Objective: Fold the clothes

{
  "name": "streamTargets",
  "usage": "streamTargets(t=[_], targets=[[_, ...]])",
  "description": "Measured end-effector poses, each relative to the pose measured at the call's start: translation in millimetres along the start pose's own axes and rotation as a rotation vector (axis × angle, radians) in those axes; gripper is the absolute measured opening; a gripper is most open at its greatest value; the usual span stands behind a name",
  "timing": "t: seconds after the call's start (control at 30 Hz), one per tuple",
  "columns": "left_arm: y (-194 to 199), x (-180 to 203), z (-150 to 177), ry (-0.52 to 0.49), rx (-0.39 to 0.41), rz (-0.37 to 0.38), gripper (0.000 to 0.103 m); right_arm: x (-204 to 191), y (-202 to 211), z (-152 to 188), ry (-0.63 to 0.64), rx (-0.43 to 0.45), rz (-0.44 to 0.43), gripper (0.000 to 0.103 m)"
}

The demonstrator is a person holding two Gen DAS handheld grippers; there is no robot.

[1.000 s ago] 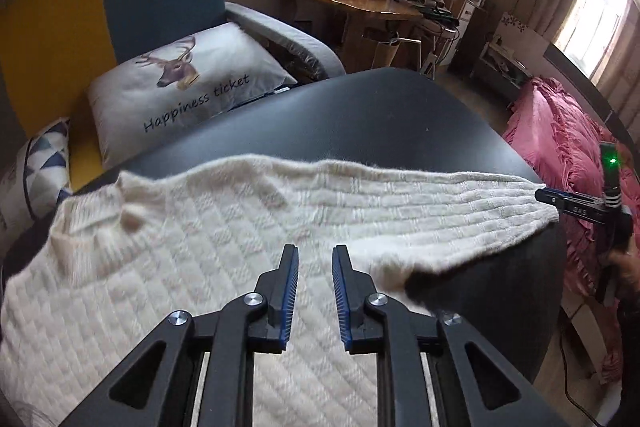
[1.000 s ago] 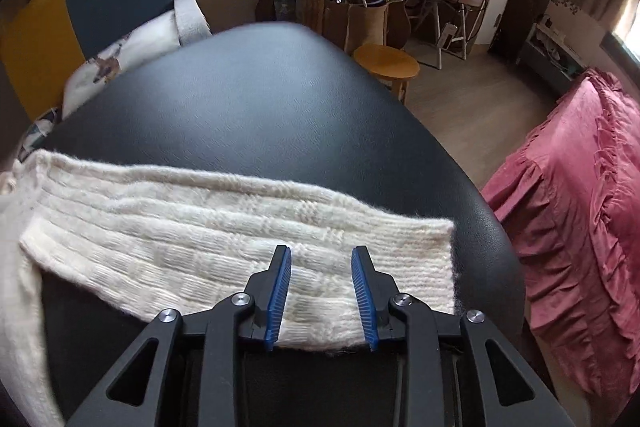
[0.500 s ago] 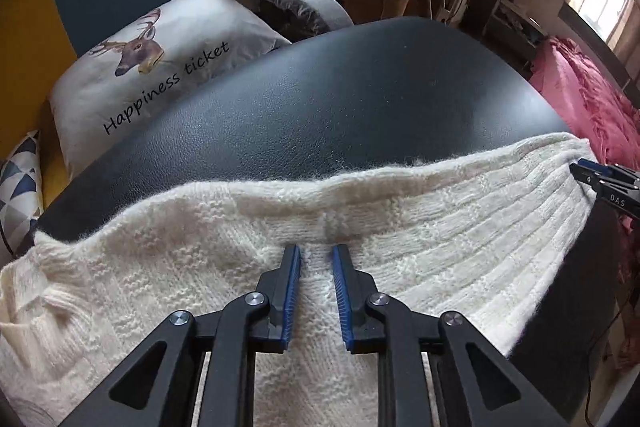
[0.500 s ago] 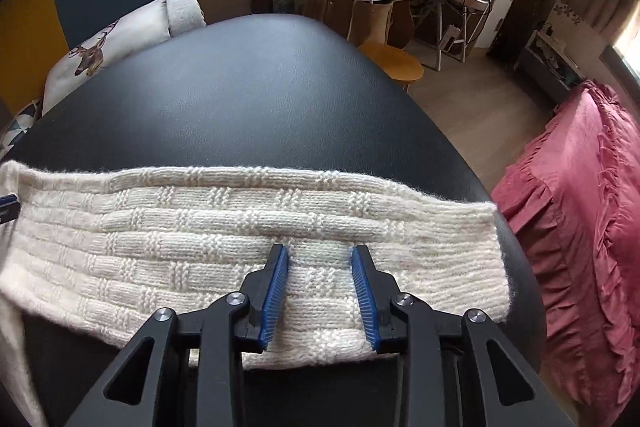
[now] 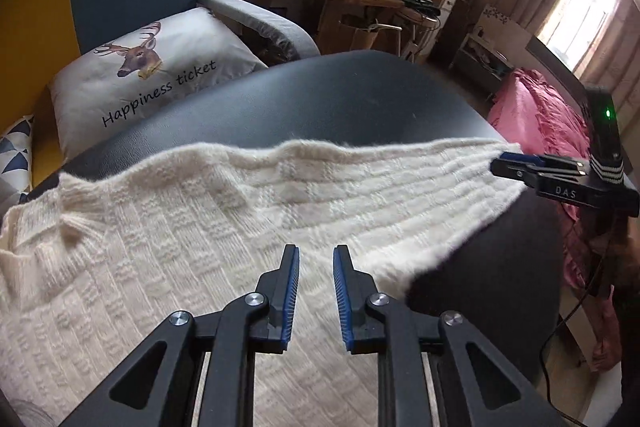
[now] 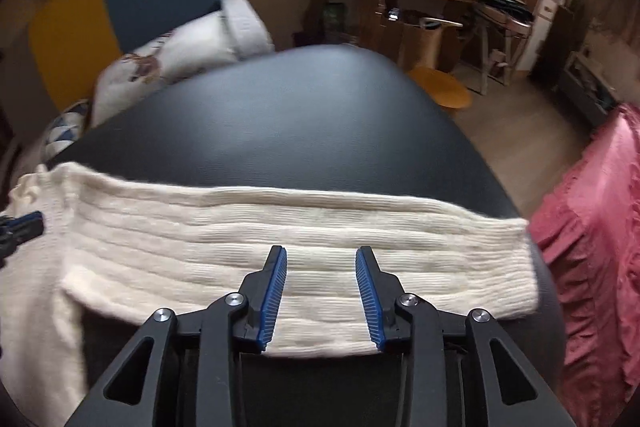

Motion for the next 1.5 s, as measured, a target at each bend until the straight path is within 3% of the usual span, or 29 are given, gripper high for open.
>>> streamTargets(t=[0.1, 0.2, 0.27, 0.37, 0.53, 0.67, 0.8, 0.9, 0.97, 1.03, 1.13, 1.3, 1.37, 1.4, 1.43, 1.5], targets=[[-0.3, 17.0, 17.8, -0.019, -0.024, 0.031, 0.018, -69.7, -18.0, 3.8, 0.109, -0.047, -0.132, 0.037], [-9.4, 36.0, 34.6, -0.007, -0.072, 0.072, 0.018, -111.5, -47.4, 9.7, 0.195, -0.115, -0.13, 0.037], [-22.1, 49.0, 48.3, -0.029, -0.099, 0.062, 0.017, -112.1, -69.9, 15.2, 0.197, -0.171, -0.078, 0.037], [-15.3, 60.7, 55.4, -0.08, -0.041, 0.03, 0.017, -97.8, -79.2, 18.7, 0.18, -0.155, -0.041, 0.037], [-5.2, 38.7, 39.1, 0.029, -0.042, 0.117, 0.018, -83.4, -75.1, 14.9, 0.131, -0.145, -0.049, 0.038], [3.6, -0.7, 3.6, 0.09, 0.033, 0.051, 0.017, -95.1, -61.6, -1.8, 0.111, -0.094, -0.133, 0.038], [-11.0, -35.8, -37.4, 0.132, 0.05, -0.018, 0.017, -125.8, -65.3, -27.6, 0.131, -0.045, -0.235, 0.038], [-37.5, -51.7, -55.2, 0.148, 0.013, -0.096, 0.018, -149.2, -84.7, -43.5, 0.144, -0.049, -0.275, 0.038], [-60.5, -66.0, -55.6, 0.167, -0.044, -0.158, 0.018, -158.1, -100.8, -48.5, 0.143, -0.065, -0.254, 0.038], [-73.5, -75.1, -44.0, 0.186, -0.054, -0.174, 0.018, -151.7, -120.0, -48.4, 0.145, -0.108, -0.121, 0.038], [-74.0, -76.8, -34.4, 0.189, -0.026, -0.178, 0.018, -135.5, -126.0, -44.9, 0.138, -0.083, -0.083, 0.038], [-48.1, -82.9, -24.9, 0.257, -0.01, -0.15, 0.018, -124.2, -100.9, -40.9, 0.087, -0.053, -0.14, 0.038], [-26.6, -85.7, -12.6, 0.277, 0.025, -0.126, 0.018, -109.0, -70.4, -36.8, 0.014, 0.022, -0.212, 0.045], [-17.1, -86.0, -2.3, 0.292, 0.027, -0.109, 0.019, -95.6, -51.3, -32.6, -0.037, 0.065, -0.249, 0.054], [-6.9, -86.3, 8.4, 0.306, 0.028, -0.093, 0.019, -77.4, -31.4, -25.9, -0.093, 0.106, -0.263, 0.061], [11.4, -87.4, 32.5, 0.326, 0.027, -0.082, 0.019, -36.3, 7.7, -8.6, -0.205, 0.183, -0.269, 0.066]])
Point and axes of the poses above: each gripper's, at about its wrist camera, not at the fingertips, and y roughly against the way its jaws point, x to its right, z to its underside, the point moved 4 cm from there along -y, roughly the way its jaws point, and after that the axes turned 13 degrees about -z, right-handed, at the moved point
